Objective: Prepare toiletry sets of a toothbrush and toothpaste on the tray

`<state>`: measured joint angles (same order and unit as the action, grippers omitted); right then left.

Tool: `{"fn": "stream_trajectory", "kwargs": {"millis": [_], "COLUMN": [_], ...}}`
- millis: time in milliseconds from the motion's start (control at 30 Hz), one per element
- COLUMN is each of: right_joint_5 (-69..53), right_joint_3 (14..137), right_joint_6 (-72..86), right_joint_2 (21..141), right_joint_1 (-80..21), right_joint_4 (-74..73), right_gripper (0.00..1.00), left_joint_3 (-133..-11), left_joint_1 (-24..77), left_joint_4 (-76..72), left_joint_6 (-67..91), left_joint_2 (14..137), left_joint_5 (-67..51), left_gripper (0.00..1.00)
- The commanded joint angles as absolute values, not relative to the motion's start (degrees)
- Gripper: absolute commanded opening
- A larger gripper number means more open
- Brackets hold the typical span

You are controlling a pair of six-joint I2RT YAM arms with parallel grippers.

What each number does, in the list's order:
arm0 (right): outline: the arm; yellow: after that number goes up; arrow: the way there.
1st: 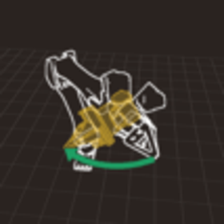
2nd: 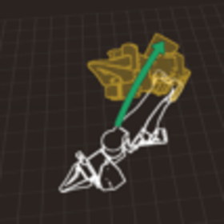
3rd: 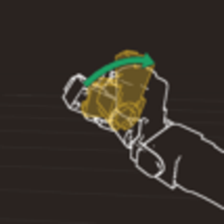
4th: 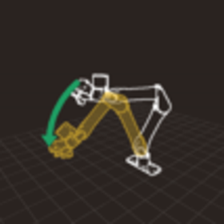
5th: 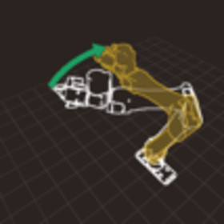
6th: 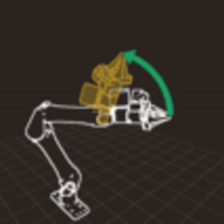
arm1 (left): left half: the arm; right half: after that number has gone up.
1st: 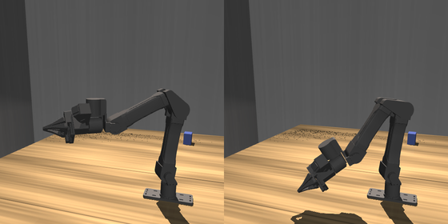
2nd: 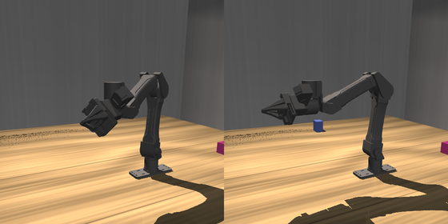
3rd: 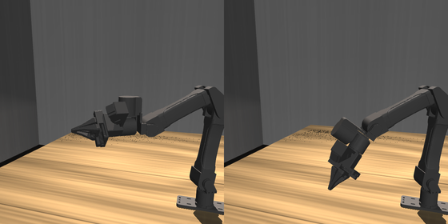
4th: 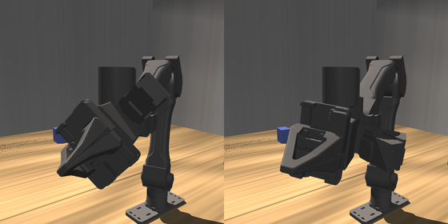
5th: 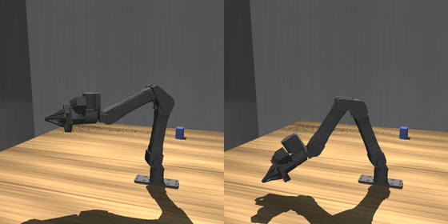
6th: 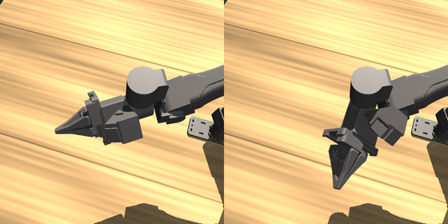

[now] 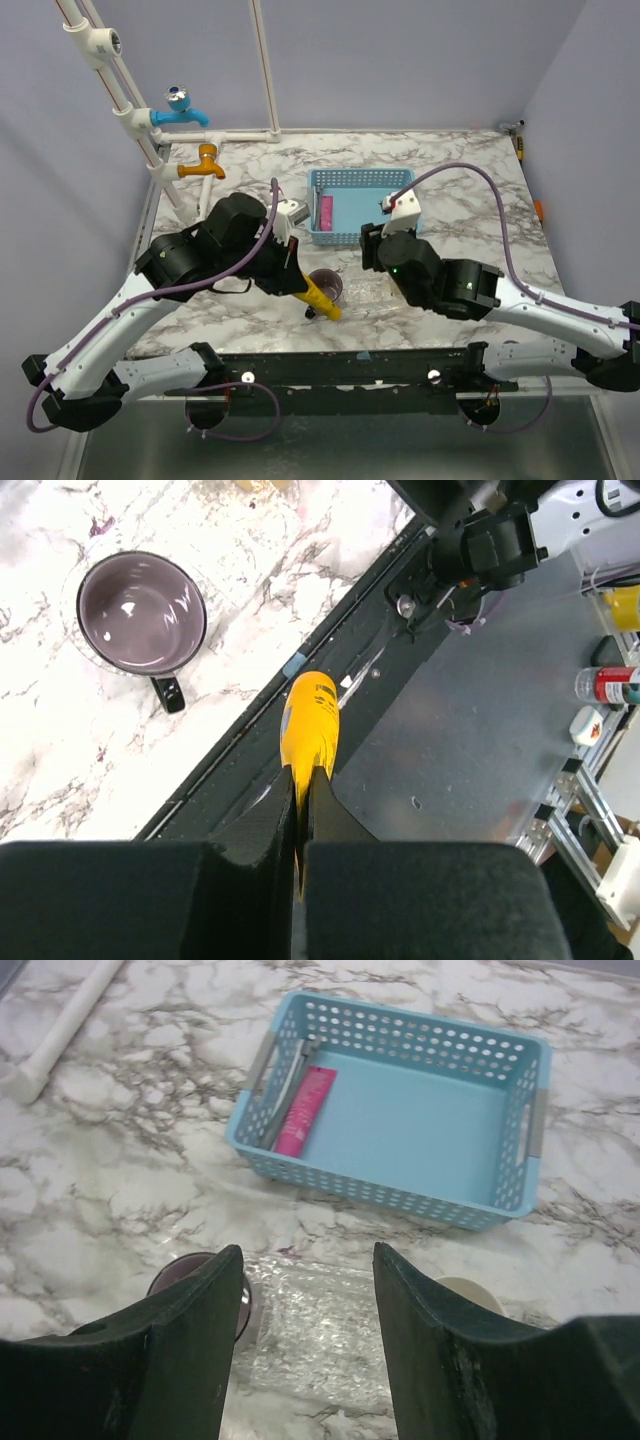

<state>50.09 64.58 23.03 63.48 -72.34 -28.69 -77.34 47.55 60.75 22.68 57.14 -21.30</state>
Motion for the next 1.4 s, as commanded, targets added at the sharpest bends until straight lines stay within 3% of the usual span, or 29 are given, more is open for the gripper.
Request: {"fn": "stream_trajectory", "kwargs": {"millis": [0, 567, 1033, 1367], "right_joint_5": [44.1, 28.3, 27.9, 27.3], "right_joint_3": [66.3, 57.5, 51.6, 49.8], "right_joint_6": [25.9, 29.8, 33.2, 33.2], "right_joint_2": [62.9, 63.4, 58.9, 57.4], "right_joint_1": [-64.6, -36.7, -35.9, -35.8], "right_joint_4": [-33.6, -31.7, -30.4, -31.2], "right_gripper": [0.58, 0.58, 0.6, 0.6], "left_joint_3": [-82.4, -101.1, -112.6, -112.8], "left_joint_1": [51.1, 60.7, 60.9, 60.9], "left_joint_4": [60.1, 67.2, 68.5, 67.7], "left_joint_6": [24.5, 23.5, 20.1, 20.1], "left_joint_2": [60.6, 80.5, 96.9, 102.1], "left_joint_5": [-14.2, 7.1, 14.2, 15.8], "left_gripper": [0.0, 0.0, 0.0, 0.0]}}
